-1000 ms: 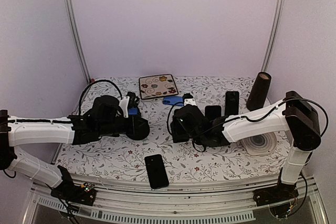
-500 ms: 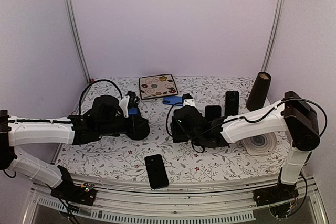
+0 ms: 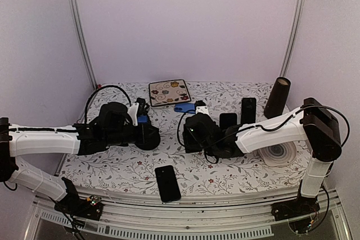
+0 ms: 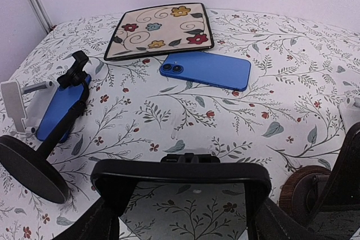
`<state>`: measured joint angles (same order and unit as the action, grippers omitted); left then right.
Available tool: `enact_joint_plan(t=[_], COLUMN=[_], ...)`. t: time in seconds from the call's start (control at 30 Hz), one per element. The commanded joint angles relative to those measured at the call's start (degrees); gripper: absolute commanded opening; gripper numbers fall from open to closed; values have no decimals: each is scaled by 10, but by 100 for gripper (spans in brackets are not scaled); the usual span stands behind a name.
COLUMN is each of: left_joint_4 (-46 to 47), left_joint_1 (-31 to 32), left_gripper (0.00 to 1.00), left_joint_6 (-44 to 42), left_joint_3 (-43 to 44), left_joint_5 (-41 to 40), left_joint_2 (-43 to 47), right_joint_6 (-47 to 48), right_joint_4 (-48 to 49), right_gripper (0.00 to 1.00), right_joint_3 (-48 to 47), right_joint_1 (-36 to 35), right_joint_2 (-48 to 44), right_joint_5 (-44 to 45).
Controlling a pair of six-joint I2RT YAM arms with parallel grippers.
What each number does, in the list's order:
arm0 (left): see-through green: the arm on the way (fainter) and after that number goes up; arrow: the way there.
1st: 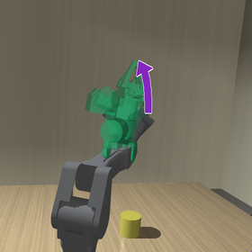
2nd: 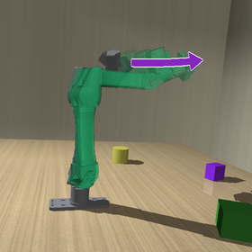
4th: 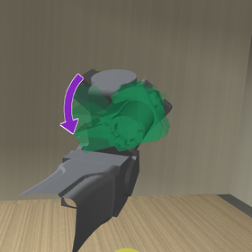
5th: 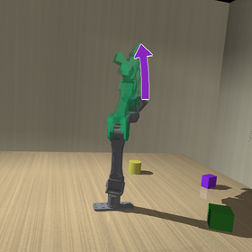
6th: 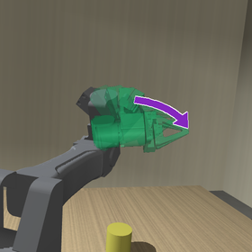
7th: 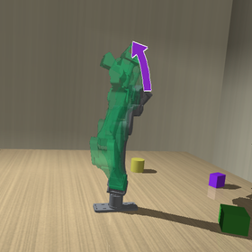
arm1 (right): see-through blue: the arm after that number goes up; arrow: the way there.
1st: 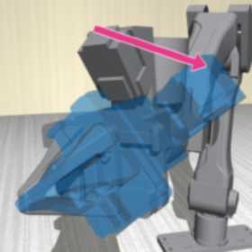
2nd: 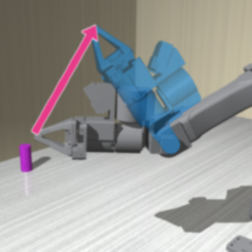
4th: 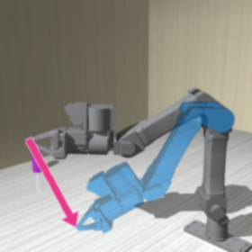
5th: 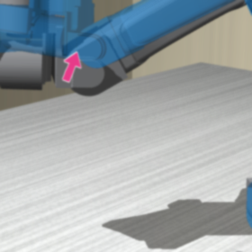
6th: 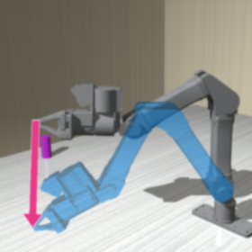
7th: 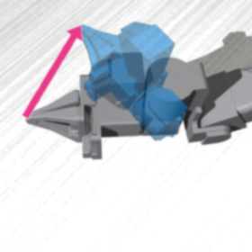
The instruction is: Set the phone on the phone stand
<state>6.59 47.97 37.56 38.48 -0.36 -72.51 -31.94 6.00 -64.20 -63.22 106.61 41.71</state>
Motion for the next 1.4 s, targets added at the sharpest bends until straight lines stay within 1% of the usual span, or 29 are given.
enact_joint_plan(t=[0.0,0.2,0.3,0.33,0.47,1.23,1.37], left_joint_4=[13,13,13,13,13,14,14], left_joint_1=[-8,-8,-8,-8,-8,-8,-8], left_gripper=[0,0,0,0,0,0,0], left_joint_6=[-2,-2,-2,-2,-3,-2,-3], left_joint_3=[-4,-4,-5,-4,-5,-5,-5], left_joint_5=[8,9,9,9,9,10,10], left_joint_2=[-7,-8,-8,-8,-8,-11,-10], right_joint_6=[-12,-12,-14,-15,-18,-25,-27], right_joint_4=[-6,-8,-12,-13,-18,-34,-37], right_gripper=[14,18,18,22,26,65,73], right_joint_3=[-13,-14,-14,-14,-16,-29,-32], right_joint_1=[-5,-6,-6,-6,-6,-6,-5], right_joint_2=[11,11,11,11,11,13,12], right_joint_5=[2,3,3,3,4,1,0])
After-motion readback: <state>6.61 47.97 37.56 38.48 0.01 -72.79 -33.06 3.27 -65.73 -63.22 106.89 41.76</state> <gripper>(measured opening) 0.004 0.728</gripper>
